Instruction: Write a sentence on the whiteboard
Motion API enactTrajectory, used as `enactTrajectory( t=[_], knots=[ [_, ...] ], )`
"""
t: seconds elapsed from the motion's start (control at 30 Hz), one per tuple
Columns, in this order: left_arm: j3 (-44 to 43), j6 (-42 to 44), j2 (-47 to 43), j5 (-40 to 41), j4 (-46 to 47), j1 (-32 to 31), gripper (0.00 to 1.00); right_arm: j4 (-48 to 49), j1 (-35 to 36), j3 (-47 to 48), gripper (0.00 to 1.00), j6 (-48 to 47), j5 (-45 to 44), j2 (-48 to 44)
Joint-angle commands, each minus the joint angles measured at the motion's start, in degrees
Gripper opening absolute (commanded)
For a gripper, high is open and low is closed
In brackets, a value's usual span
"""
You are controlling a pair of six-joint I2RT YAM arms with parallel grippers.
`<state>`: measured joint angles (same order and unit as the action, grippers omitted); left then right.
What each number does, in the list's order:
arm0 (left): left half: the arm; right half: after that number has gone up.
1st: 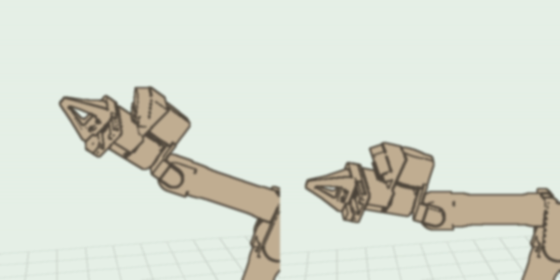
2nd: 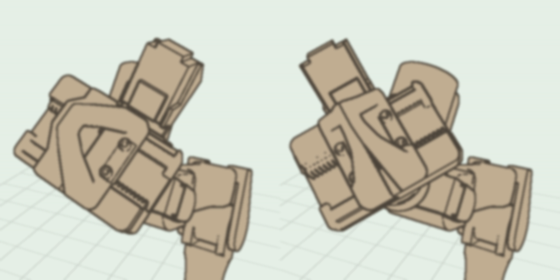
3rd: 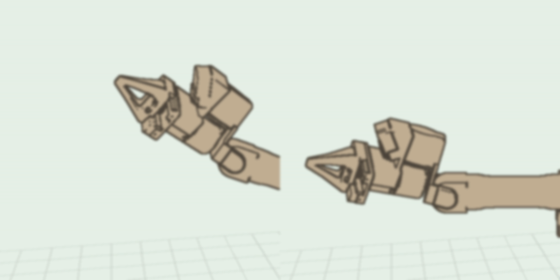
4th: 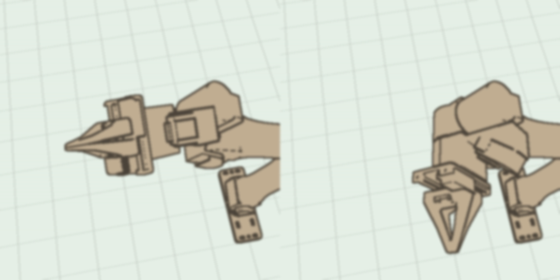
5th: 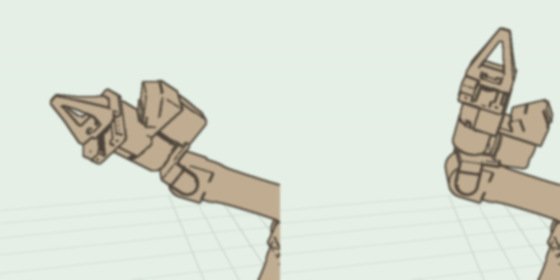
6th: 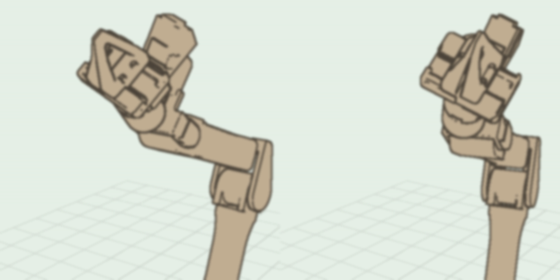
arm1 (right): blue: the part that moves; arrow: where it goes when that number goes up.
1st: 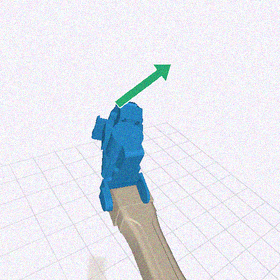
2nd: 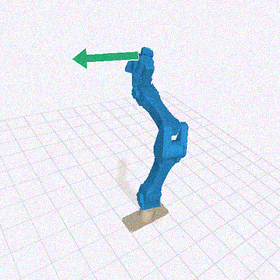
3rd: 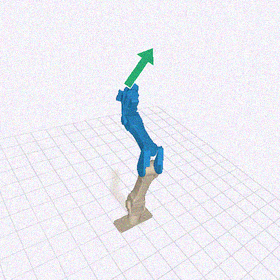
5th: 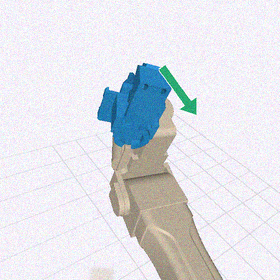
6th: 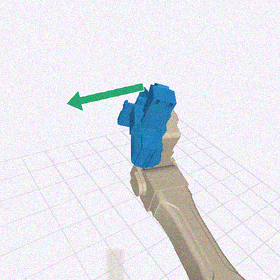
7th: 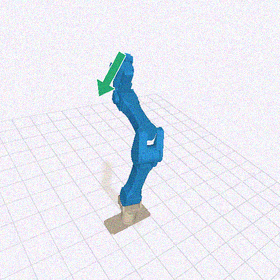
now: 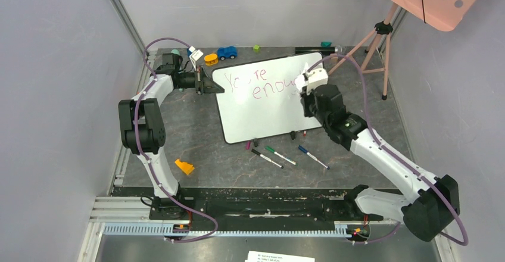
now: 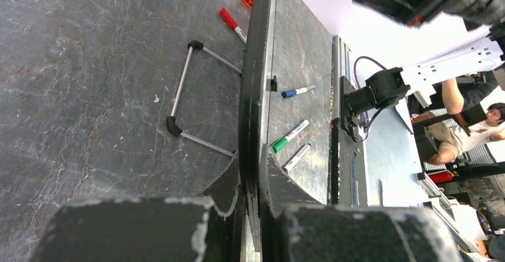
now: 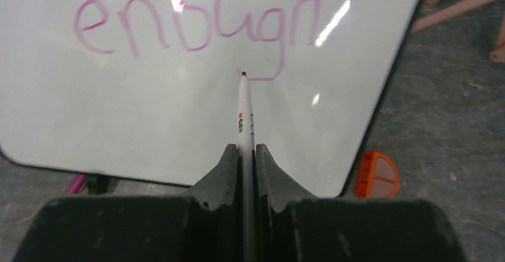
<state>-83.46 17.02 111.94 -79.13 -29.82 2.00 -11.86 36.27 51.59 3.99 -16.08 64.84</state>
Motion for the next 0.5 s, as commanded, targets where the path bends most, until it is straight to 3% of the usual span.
enactTrajectory(
  t=[0.0,0.2,0.47],
  knots=[
    [2.9,10.7,1.8,14.4,-0.3,-3.0,0.02,-1.3,-11.2,5.6,0.0,1.5,1.8,2.0],
    [2.9,10.7,1.7,14.4,-0.3,-3.0,0.02,-0.6,-15.9,7.3,0.0,1.0,3.9,3.8],
    [2.9,10.7,1.7,14.3,-0.3,-3.0,0.02,-0.2,-16.7,9.5,0.0,1.5,7.8,6.8]
  ],
)
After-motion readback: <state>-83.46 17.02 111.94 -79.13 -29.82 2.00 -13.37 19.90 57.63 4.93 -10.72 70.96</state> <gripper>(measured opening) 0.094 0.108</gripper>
